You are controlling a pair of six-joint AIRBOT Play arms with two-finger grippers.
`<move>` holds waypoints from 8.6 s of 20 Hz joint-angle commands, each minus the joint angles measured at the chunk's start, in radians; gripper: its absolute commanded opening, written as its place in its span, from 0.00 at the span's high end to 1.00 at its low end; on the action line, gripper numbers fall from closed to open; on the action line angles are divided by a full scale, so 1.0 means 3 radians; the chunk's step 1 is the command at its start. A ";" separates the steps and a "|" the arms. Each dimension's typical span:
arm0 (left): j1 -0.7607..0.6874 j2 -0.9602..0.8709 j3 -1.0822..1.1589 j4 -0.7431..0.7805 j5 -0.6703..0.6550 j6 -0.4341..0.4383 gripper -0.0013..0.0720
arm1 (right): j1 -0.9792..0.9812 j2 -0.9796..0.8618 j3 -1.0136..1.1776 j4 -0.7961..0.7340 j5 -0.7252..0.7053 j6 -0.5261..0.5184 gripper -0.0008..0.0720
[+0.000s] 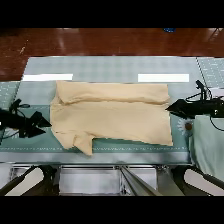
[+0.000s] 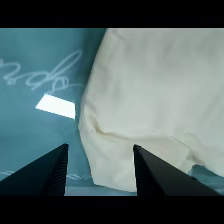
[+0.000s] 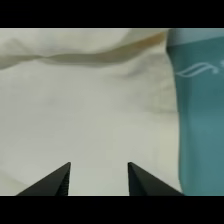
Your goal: Fold the shirts.
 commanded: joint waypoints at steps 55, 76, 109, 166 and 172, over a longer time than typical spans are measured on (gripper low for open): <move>-0.1016 -0.1314 0.1890 -0.1214 0.0532 -0.0050 0.96 | -0.0102 -0.0787 0.0932 0.0352 0.0084 0.0329 0.95; -0.0746 -0.2164 0.3634 -0.0581 -0.0482 0.0013 0.29 | -0.0356 -0.1462 0.2185 0.0627 -0.0076 0.0605 0.42; -0.2293 0.0544 0.0544 -0.0521 0.1956 0.0027 0.96 | 0.0282 -0.0547 0.1251 -0.0601 -0.0191 0.0788 0.95; -0.1586 0.1354 0.0154 -0.0568 0.1269 -0.0168 0.95 | 0.2593 -0.1770 0.2768 0.0673 -0.0220 0.0862 0.42; -0.1448 0.1354 0.0153 -0.0571 0.1189 -0.0165 0.95 | 0.1602 -0.0399 0.2458 -0.1302 0.0876 0.1169 0.43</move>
